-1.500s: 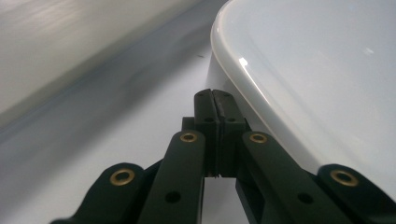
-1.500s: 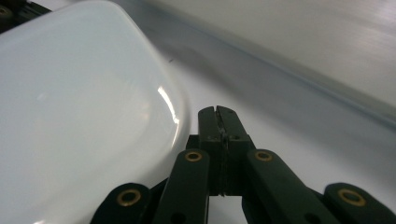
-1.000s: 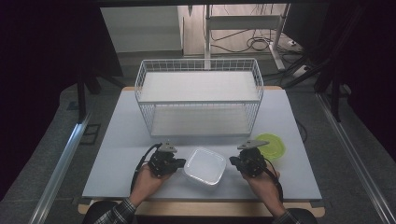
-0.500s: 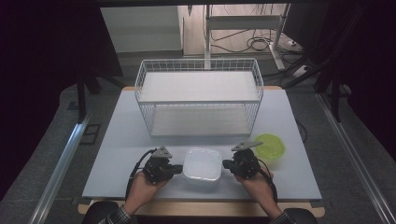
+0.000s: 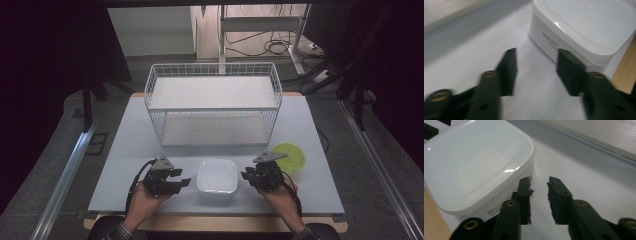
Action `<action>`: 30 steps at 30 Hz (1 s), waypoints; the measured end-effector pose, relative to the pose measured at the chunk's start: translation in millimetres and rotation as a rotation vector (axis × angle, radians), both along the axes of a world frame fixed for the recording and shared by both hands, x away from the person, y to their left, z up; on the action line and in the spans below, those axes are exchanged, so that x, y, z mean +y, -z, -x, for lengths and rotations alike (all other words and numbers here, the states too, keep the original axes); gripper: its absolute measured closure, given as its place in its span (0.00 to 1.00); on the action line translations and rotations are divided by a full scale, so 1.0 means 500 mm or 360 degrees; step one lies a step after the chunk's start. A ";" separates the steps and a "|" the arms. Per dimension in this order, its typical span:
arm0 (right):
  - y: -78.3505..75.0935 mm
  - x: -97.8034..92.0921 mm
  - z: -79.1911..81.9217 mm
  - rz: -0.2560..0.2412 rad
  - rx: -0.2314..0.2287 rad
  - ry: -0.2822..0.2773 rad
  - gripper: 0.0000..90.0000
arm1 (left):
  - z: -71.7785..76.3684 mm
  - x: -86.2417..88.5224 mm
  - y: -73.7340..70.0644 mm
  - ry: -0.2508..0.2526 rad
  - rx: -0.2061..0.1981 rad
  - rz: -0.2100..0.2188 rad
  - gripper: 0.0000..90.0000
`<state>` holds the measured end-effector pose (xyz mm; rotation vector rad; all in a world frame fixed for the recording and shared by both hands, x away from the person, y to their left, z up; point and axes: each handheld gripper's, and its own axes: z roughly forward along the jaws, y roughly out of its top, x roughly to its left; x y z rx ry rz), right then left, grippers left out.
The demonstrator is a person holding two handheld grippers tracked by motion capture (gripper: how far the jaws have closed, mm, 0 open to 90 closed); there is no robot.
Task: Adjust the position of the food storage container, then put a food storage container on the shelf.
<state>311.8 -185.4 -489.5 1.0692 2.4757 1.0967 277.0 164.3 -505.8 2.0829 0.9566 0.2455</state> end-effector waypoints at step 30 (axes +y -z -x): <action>-0.005 -0.004 -0.001 -0.0112 -0.0019 -0.0121 0.06 | -0.008 -0.027 -0.011 0.0162 -0.0097 0.0047 0.05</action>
